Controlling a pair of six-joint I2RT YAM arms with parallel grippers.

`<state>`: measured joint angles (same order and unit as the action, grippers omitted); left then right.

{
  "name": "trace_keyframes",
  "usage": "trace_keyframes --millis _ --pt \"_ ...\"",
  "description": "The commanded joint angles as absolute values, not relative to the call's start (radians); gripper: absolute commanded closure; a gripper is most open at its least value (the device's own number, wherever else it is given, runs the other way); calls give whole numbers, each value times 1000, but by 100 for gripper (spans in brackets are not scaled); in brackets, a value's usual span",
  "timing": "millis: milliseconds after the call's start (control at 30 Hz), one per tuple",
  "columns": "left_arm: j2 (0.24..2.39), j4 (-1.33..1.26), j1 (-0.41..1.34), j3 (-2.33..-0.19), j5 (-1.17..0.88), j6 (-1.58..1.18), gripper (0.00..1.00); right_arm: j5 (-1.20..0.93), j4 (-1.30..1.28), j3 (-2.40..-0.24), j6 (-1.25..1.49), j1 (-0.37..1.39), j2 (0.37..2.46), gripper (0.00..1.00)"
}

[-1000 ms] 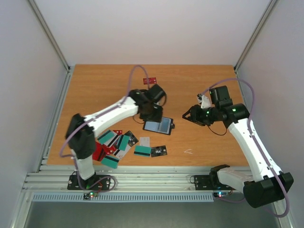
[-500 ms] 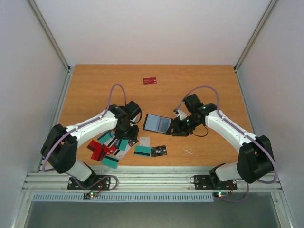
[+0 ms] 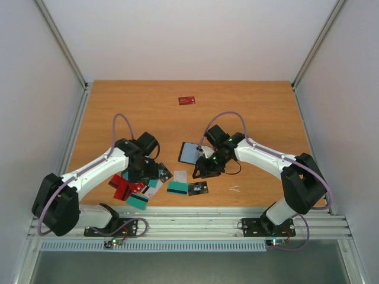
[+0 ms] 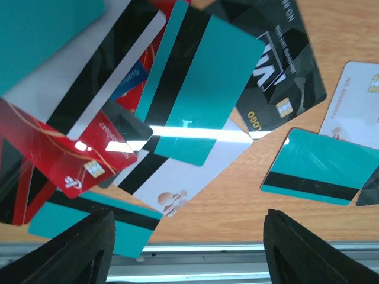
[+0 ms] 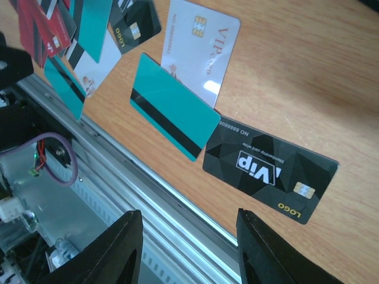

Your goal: Put the credit cards into the card holder

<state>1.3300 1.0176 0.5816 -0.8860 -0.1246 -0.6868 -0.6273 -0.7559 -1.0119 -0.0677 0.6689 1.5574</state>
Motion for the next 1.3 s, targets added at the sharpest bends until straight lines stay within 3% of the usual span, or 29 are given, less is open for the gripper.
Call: trace_keyframes --millis 0,333,900,1267 --pt "1276 998 580 -843 -172 -808 31 -569 -742 -1001 -48 676 1567 54" --pt "1401 793 736 -879 -244 -768 36 -569 -648 -935 35 635 1637 58" --pt "1422 770 744 -865 -277 -716 38 -611 -530 -1013 62 643 1837 73" --pt "1504 741 744 -911 -318 -602 38 -583 -607 -852 108 674 1738 75"
